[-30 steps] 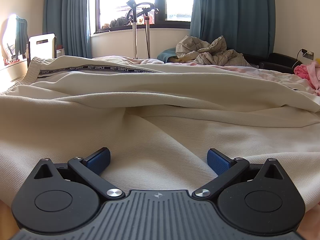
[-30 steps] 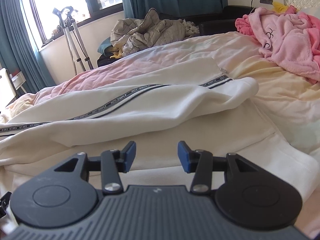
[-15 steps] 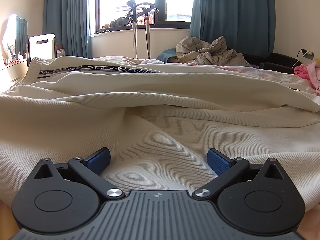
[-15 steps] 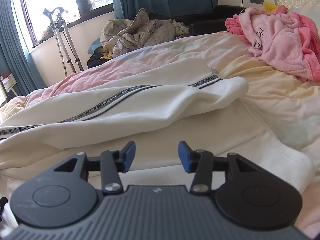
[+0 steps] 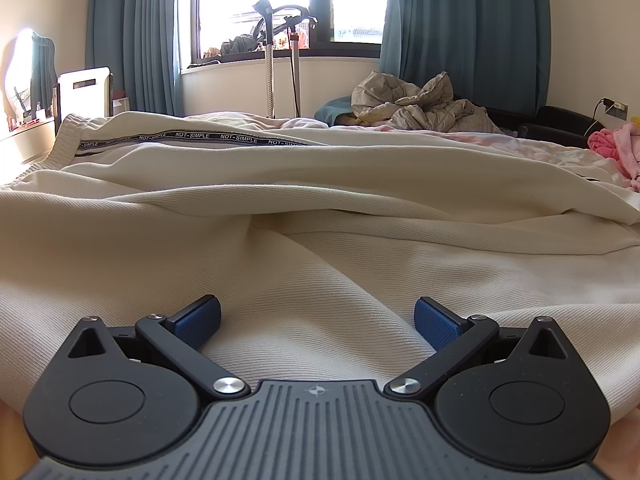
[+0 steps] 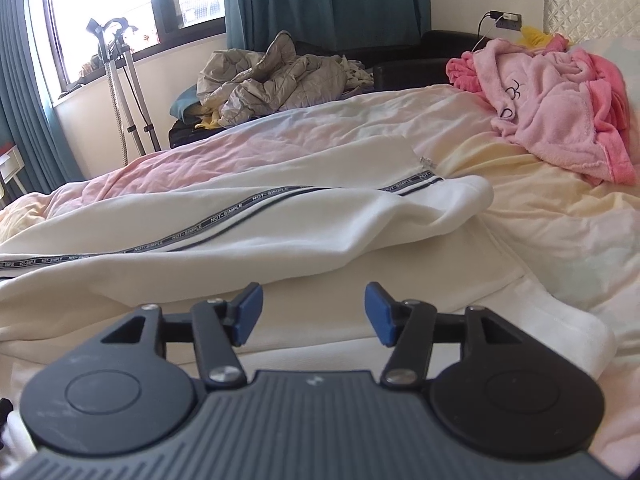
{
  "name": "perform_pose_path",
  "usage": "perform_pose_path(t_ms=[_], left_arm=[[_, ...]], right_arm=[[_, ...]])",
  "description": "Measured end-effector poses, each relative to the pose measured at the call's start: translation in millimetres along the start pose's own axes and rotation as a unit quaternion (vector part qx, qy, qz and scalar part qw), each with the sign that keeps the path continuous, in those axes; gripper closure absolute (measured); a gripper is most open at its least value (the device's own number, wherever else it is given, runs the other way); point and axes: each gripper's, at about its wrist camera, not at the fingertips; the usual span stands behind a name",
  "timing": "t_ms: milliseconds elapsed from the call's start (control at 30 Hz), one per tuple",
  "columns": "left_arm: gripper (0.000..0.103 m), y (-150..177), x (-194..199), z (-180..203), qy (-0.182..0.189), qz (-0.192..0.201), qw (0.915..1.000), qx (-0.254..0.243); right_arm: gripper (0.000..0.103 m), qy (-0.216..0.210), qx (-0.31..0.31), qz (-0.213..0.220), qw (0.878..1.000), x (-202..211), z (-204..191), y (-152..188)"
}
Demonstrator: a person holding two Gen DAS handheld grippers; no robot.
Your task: Fold clothes
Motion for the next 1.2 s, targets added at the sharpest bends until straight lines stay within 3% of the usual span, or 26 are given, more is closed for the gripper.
perform_pose_path(t_ms=[133, 600, 867, 1000, 1200], left_arm=[[0.0, -0.1, 0.1, 0.0, 0.0, 0.0, 1.0, 0.0], [0.0, -0.4, -1.9, 2.4, -0.004, 0.001, 1.0, 0.0], [0.0, -18.8, 9.3, -8.6, 0.014, -0.035, 0.9993, -0.004], [0.0, -41.7, 27.9, -33.7, 0.036, -0.06, 0.9953, 0.067], [0.0, -90.3, 67.3, -96.0, 0.074, -0.074, 0.9752, 0.195]], right_arm=[[0.037, -0.007, -0.028, 0.022, 0.999, 14.9, -1.4, -4.1], [0.034, -0.026, -0.04, 0.01, 0.999, 6.9, -9.2, 0.0], [0.033, -0.028, -0.041, 0.016, 0.999, 10.4, -9.6, -1.2], [0.033, -0.021, -0.046, 0.019, 0.999, 13.5, -5.8, -1.6], [0.029, 0.009, -0.075, 0.028, 0.997, 17.3, 10.2, 1.3]])
Point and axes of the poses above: each gripper's, at about its wrist camera, not at the fingertips, and x roughly against the way its jaws point, z to its right, y to its underside
